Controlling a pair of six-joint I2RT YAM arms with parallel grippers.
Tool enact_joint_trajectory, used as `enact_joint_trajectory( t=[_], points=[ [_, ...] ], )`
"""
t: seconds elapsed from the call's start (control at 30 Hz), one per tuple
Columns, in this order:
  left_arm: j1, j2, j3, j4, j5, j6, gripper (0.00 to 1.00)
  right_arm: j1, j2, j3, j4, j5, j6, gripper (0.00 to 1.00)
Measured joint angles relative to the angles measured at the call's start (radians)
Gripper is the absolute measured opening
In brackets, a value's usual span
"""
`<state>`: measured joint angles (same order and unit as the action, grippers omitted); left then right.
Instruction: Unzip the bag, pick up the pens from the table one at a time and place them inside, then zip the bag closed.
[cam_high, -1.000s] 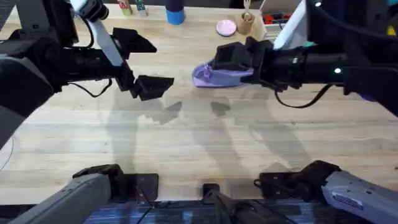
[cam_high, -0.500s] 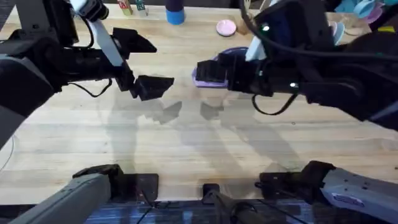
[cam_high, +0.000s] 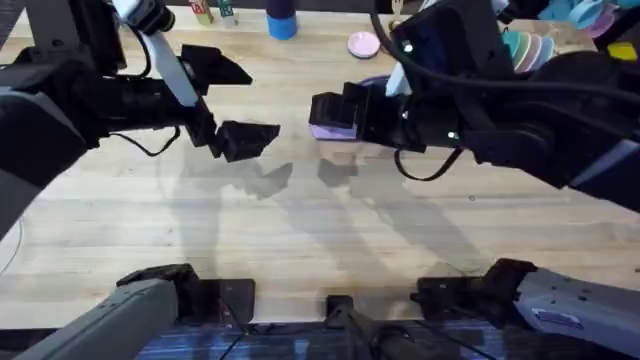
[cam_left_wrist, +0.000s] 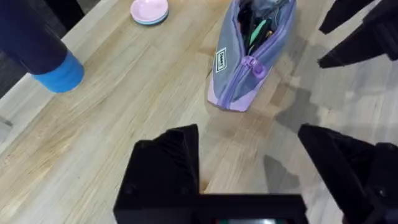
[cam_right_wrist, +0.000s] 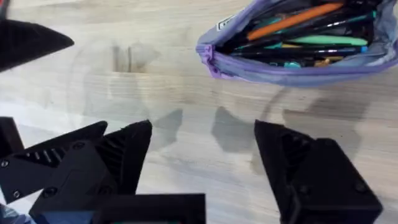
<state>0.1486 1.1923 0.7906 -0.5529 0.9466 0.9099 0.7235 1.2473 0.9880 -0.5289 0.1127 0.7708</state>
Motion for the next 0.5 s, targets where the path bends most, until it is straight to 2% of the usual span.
enact_joint_trajectory(
  t=[0.5],
  points=[
    [0.0, 0.0, 0.0, 0.0, 0.0, 0.0, 0.995, 0.0, 0.161, 0.0, 0.14, 0.0, 0.008, 0.996]
  ],
)
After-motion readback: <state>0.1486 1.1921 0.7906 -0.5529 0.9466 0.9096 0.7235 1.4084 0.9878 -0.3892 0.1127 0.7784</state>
